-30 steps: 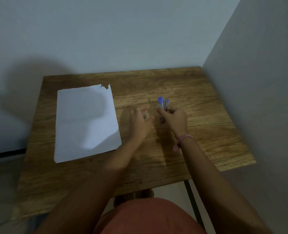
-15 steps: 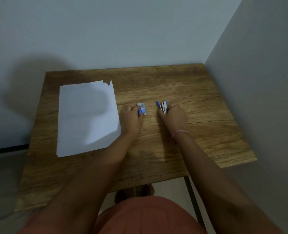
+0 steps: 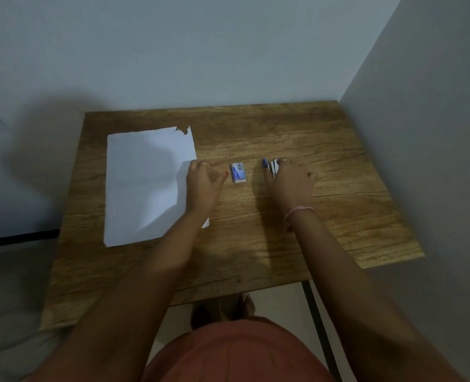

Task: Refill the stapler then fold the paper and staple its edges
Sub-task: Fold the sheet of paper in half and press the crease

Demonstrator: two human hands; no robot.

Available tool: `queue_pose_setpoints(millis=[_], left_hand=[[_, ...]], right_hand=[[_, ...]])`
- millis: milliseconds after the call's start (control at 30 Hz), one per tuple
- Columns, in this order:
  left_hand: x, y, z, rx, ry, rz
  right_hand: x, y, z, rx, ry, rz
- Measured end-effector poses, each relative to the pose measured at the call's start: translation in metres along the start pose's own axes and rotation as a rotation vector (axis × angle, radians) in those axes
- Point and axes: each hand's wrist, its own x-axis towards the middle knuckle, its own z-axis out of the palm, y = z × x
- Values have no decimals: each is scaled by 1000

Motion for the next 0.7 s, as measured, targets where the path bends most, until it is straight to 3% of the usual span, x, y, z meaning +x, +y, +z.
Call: queue_pose_setpoints(millis=[100,267,367,500,700], left_hand=[[6,-6,-23,-1,73,2],[18,-23,-65,27,243,-65],[22,-37,-90,52,298,-56],[31,-65,-122,193,265,-146],[39,-93,-152,392,36,-442]], right_hand=[[-4,-18,-7,27,79,-67],[-6,-56,-12,490,-122,-102],[-7,-76,-9,639,-242,-110],[-6,-103,7,736,-360,-128],[-7,-136,25,655,-437,-157]])
